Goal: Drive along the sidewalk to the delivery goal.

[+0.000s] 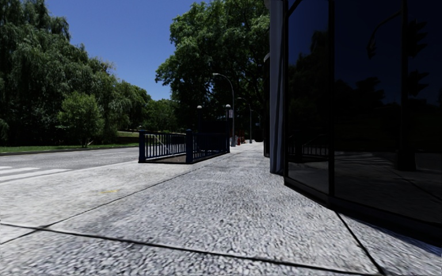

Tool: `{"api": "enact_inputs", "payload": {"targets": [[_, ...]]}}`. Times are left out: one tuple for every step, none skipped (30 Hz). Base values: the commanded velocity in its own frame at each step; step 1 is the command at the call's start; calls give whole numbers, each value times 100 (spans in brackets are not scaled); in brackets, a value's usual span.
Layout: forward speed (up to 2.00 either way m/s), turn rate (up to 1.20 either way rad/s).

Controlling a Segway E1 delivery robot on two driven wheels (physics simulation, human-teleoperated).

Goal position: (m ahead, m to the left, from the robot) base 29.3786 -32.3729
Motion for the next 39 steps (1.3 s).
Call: {"api": "enact_inputs", "payload": {"targets": [[200,0],[200,0],[200,0],[200,0],[200,0],[200,0],[200,0],[200,0],[200,0],[200,0],[200,0],[200,0],[200,0],[200,0],[200,0],[200,0],[200,0],[200,0],[200,0],[200,0],[200,0],[200,0],[200,0],[200,0],[200,0],[200,0],[200,0],[200,0],[200,0],[200,0],[200,0],[200,0],[200,0],[200,0],[200,0],[200,0],[200,0],[200,0],[200,0]]}}
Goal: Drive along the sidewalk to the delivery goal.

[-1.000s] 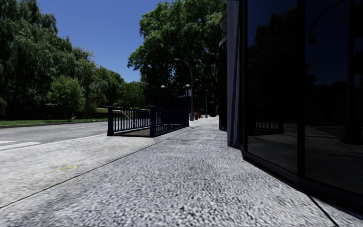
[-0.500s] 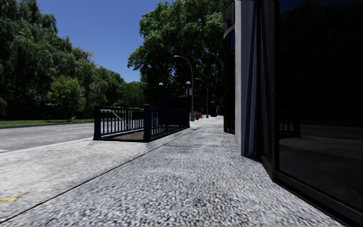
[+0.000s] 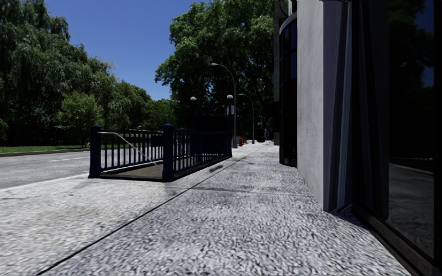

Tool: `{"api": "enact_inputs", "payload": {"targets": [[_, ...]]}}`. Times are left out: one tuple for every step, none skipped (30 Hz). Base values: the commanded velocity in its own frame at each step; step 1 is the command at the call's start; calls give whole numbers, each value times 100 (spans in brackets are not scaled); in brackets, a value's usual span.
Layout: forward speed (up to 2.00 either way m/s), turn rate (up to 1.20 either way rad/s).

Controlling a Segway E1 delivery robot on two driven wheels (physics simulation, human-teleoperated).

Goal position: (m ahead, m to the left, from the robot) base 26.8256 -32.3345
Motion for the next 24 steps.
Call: {"api": "enact_inputs", "payload": {"targets": [[200,0],[200,0],[200,0],[200,0],[200,0],[200,0],[200,0],[200,0],[200,0],[200,0],[200,0],[200,0],[200,0],[200,0],[200,0],[200,0],[200,0],[200,0],[200,-1],[200,-1],[200,-4],[200,-6],[200,-8],[200,-8]]}}
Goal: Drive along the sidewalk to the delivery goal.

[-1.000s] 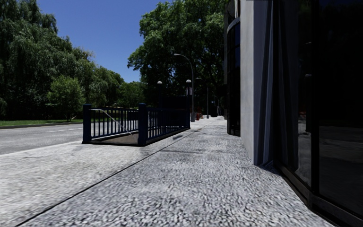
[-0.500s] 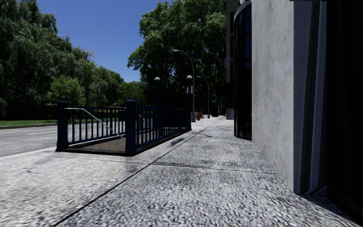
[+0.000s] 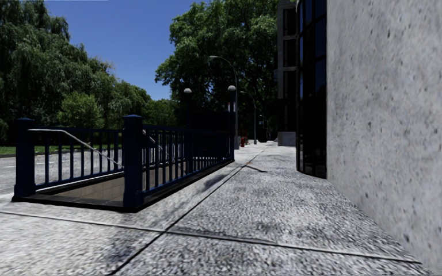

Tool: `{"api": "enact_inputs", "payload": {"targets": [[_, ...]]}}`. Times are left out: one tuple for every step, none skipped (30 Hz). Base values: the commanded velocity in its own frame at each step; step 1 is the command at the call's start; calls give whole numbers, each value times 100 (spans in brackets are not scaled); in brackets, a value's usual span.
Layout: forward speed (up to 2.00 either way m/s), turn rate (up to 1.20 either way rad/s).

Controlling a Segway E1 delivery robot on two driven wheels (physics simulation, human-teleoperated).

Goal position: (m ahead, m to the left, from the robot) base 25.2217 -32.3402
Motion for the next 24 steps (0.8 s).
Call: {"api": "enact_inputs", "payload": {"targets": [[200,-9],[200,-10],[200,-17],[200,-17],[200,-20],[200,-22],[200,-22],[200,-22],[200,-22],[200,-22],[200,-22],[200,-22],[200,-22],[200,-22],[200,-23],[200,-23],[200,-24],[200,-25],[200,-26],[200,-27],[200,-27],[200,-27],[200,-28],[200,-30]]}}
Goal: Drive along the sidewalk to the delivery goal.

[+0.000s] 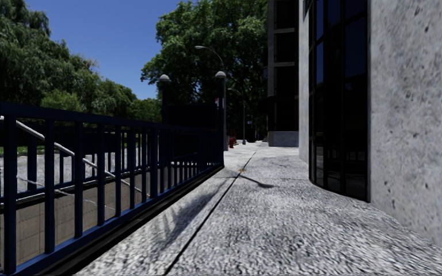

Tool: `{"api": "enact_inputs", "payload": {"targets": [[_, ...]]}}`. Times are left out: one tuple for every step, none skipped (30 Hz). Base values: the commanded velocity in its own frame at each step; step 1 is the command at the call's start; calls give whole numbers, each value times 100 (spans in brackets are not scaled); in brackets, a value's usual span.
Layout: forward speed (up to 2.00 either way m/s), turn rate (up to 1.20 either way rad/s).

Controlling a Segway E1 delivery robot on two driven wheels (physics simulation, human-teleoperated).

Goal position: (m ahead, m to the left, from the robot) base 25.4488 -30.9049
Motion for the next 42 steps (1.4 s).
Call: {"api": "enact_inputs", "payload": {"targets": [[200,-30],[200,-32],[200,-33],[200,-33],[200,-33],[200,-33],[200,-33],[200,-33],[200,-33],[200,-33],[200,-33],[200,-33],[200,-33],[200,-33],[200,-33],[200,-33],[200,-33],[200,-33],[200,-32],[200,-18],[200,-3],[200,0],[200,0],[200,0],[200,0],[200,0],[200,0],[200,0],[200,0],[200,0],[200,0],[200,0],[200,0],[200,0],[200,0],[200,0],[200,0],[200,-3],[200,-14],[200,-14],[200,-21],[200,-25]]}}
